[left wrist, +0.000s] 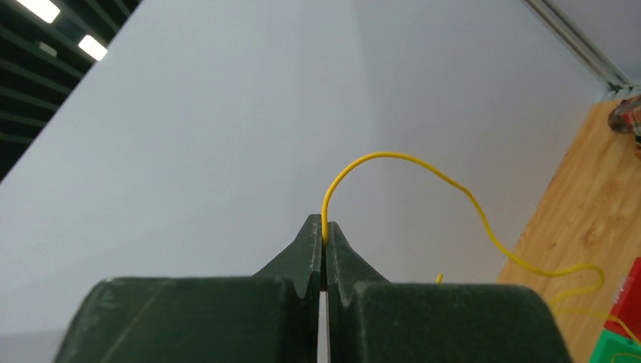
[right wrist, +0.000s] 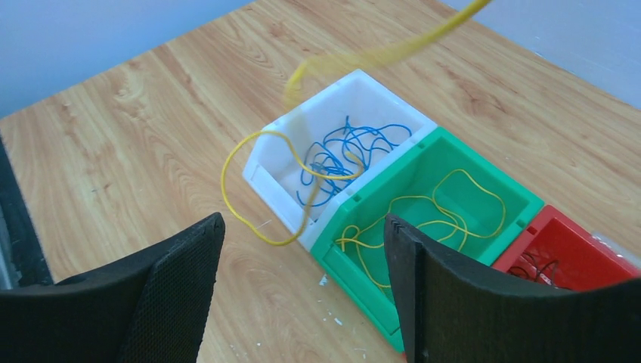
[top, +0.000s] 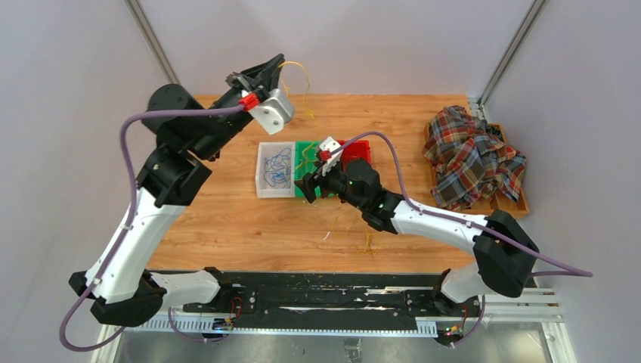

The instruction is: Untangle the cables

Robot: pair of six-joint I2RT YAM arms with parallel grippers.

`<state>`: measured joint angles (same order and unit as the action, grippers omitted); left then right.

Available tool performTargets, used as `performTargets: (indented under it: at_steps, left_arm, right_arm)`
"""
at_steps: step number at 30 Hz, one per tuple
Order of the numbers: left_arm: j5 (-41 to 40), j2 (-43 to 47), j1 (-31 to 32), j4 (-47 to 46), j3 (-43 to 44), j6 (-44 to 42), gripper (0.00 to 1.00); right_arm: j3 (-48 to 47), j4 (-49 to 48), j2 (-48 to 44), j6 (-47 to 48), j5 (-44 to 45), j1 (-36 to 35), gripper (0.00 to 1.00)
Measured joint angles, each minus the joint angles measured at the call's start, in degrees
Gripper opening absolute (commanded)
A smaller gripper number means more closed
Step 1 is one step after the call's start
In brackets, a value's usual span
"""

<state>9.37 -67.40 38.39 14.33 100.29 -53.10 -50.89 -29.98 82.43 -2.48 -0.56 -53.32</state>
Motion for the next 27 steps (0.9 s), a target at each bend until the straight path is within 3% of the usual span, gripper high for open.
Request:
performTargets:
  at_steps: [7, 13, 27]
  left_arm:
    - [-5.2, -4.8, -0.2, -4.2, -7.9, -0.7, 0.00]
    - [-8.0, -9.9, -2.3, -6.7, -10.8, -0.9, 0.01]
    - [-9.2, -15.1, -5.7, -10.9, -6.0, -2.3, 0.01]
  right_arm:
    - [-5.1, 2.3, 5.1, 0.8, 0.8, 3.6, 0.80]
    - [-3.9, 3.3, 4.4, 0.4, 1.7, 5.5, 0.81]
    - [8.9, 6.0, -11.7, -3.3, 5.2, 7.4, 0.82]
